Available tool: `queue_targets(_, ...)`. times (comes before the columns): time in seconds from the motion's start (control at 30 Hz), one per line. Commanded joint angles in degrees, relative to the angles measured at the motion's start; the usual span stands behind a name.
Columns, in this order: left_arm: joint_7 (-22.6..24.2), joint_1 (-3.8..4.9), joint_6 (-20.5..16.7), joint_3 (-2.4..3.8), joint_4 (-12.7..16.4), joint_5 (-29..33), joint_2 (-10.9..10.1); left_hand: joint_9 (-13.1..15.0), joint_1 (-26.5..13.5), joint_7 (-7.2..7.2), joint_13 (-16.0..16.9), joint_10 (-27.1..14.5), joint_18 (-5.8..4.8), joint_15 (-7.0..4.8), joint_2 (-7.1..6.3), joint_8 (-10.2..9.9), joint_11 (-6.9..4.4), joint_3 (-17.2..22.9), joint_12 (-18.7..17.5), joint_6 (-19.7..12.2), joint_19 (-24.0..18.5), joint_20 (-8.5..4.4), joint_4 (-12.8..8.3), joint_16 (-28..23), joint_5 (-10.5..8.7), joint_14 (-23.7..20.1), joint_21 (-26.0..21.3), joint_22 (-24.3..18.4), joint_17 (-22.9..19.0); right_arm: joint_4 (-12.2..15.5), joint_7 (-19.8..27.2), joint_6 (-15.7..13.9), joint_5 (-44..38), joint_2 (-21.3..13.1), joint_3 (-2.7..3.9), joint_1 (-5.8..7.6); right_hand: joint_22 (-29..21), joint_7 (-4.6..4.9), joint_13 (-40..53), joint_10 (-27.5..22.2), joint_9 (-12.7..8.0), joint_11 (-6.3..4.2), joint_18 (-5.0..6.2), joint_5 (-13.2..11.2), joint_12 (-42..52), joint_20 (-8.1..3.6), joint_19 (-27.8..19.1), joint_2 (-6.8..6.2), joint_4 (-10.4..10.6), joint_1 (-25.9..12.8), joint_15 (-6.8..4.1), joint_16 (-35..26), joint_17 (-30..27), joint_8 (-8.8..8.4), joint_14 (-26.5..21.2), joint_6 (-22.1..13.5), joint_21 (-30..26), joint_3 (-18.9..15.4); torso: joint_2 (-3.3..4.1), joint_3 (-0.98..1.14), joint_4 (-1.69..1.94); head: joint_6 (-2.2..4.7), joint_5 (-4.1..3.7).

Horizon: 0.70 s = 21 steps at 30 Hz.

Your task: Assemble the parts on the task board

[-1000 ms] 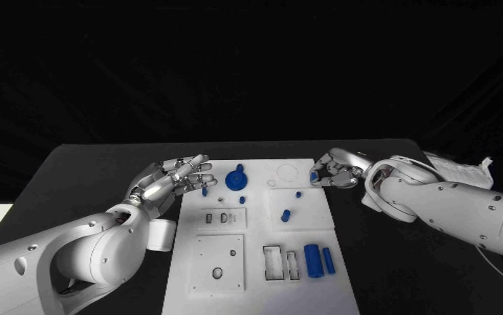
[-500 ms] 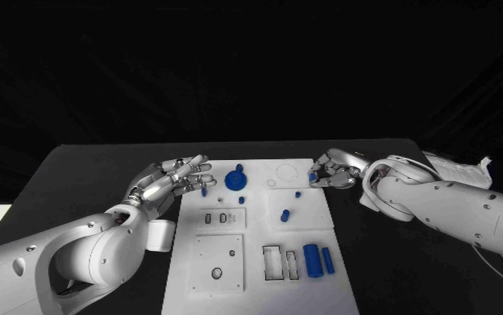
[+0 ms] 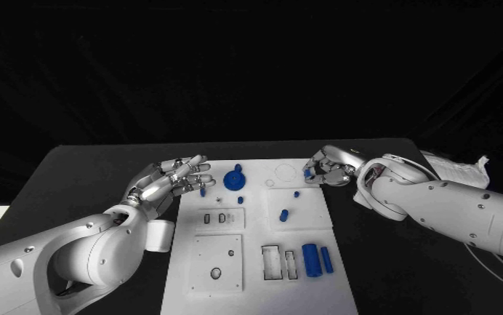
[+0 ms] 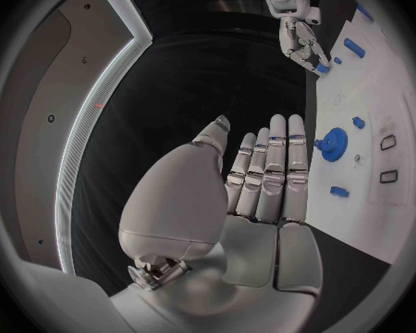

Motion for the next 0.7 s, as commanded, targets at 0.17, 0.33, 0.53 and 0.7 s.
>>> queue_targets(0.17,0.57,0.05,1.12,0.04,-0.42,-0.29,0.43,-0.07,0.58,0.09,-0.06,-0.51,0.23,0.07,0.08,-0.25,-0.02,-0.04,-0.18,-0.35,0.01,0.53,-0.49,-0.31,-0.23,-0.29,-0.27,-0.08,0.13,3.73,-2.85,-3.75,-2.87,0.39,0.25,0.81,6.25,-1.19,14.96,5.86,0.64,-0.53,-1.18,0.36,0.3,-0.66,2.5,1.23,-0.04,-0.03,-0.53,0.34,15.1,0.74,6.08,1.78,0.41,0.59,-0.41,-0.22,0.05,-0.67,1.24)
queue_targets(0.33,0.76,0.04,1.33,0.04,-1.06,-0.29,0.82,-0.06,0.54,0.09,-0.06,-0.51,0.23,0.07,-0.01,-0.24,-0.01,-0.09,-0.17,-0.36,0.02,0.54,-0.52,-0.33,-0.25,-0.28,-0.28,-0.09,0.16,7.04,-5.59,-2.88,-4.24,2.34,0.23,0.9,6.17,-1.23,14.81,5.74,0.66,-0.58,-1.16,0.52,0.06,-0.73,2.47,1.33,-0.04,-0.21,-0.58,0.34,15.1,0.7,6.08,1.8,0.38,0.72,-0.84,-0.37,0.24,-1.35,2.57)
queue_targets(0.53,0.81,0.04,1.34,0.04,-1.57,-0.29,1.19,-0.06,0.53,0.09,-0.06,-0.51,0.23,0.08,-0.03,-0.24,-0.01,-0.1,-0.17,-0.36,0.02,0.54,-0.52,-0.34,-0.26,-0.28,-0.28,-0.09,0.16,9.97,-7.95,-0.36,-6.9,5.42,0.0,0.3,5.95,-1.23,14.64,5.61,0.66,-0.59,-1.12,0.56,-0.21,-0.77,2.38,1.38,-0.02,-0.39,-0.62,0.34,15.1,0.64,6.08,1.77,0.28,0.8,-1.18,-0.56,0.33,-2.12,5.28)
queue_targets(0.7,0.96,0.03,1.37,0.04,-1.97,-0.29,1.52,-0.06,0.45,0.1,-0.05,-0.51,0.23,0.08,-0.09,-0.22,-0.01,-0.15,-0.15,-0.36,0.03,0.55,-0.53,-0.36,-0.27,-0.26,-0.29,-0.1,0.18,11.57,-10.41,1.92,-10.43,8.89,-0.56,-0.75,5.73,-1.2,14.53,5.53,0.64,-0.59,-1.07,0.44,-0.39,-0.82,2.29,1.32,-0.04,-0.65,-0.64,0.34,15.1,0.5,6.08,1.65,0.18,0.86,-1.43,-0.65,0.55,-3.09,5.91)
